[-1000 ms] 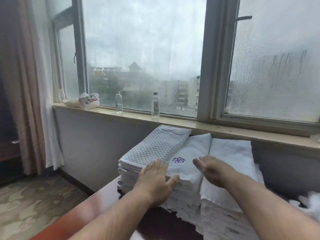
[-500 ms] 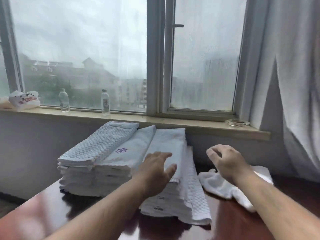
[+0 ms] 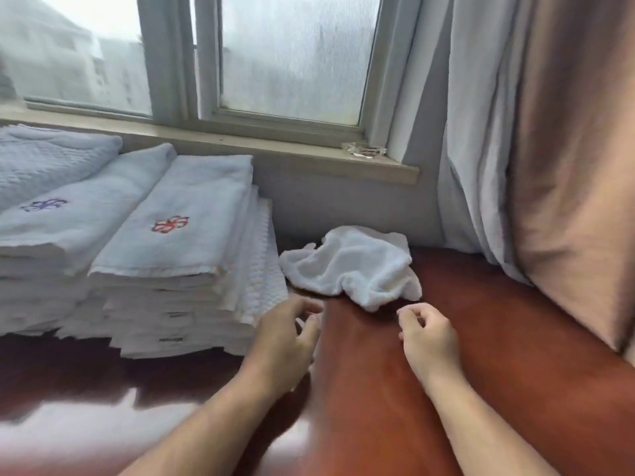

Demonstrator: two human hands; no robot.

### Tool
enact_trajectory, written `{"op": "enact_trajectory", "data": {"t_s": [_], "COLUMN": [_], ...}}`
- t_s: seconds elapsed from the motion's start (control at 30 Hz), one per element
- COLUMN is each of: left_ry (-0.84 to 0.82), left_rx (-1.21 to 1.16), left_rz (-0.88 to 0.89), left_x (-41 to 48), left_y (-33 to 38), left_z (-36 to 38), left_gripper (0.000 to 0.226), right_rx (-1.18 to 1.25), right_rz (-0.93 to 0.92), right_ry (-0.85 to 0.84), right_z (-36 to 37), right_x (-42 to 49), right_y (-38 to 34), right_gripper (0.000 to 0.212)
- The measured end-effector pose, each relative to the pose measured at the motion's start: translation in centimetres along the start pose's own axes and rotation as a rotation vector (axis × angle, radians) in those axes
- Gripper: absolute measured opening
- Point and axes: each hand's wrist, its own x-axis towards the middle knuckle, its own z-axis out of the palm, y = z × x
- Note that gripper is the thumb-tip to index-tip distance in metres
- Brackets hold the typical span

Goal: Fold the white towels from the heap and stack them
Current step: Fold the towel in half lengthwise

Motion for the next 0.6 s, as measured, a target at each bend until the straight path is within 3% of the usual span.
{"op": "enact_trajectory", "data": {"t_s": [0.13, 0.27, 0.47, 0.53, 0.6], "left_ry": [0.010, 0.023, 0.001, 0.000, -0.001], "left_rx": [0.008, -0.037, -0.064, -0.076, -0.088], "left_rz": [0.043, 0.053, 0.047, 0.047, 0.044], "left_x": [1.3, 1.7, 1.7, 1.7, 1.7], "left_y": [-1.1, -1.9, -2.5, -2.6, -2.6], "left_z": [0.8, 0.9, 1.6, 1.5, 1.5], "left_gripper": [0.016, 0.021, 0.023, 0.023, 0.023], "right_rx": [0.010, -0.057, -0.060, -0.084, -0.083], "right_rz": [0.087, -0.088, -0.048, -0.053, -0.080], "right_ry": [0.062, -0.020, -0.300, -0.301, -0.240], "right_z": [0.0, 0.5, 0.7, 0.8, 1.1], "right_x": [3.1, 4.1, 4.8, 4.7, 4.7], "right_y": [-0.3, 0.6, 0.7, 0.9, 1.2], "right_gripper": [0.020, 0.018, 0.061, 0.075, 0.067]}}
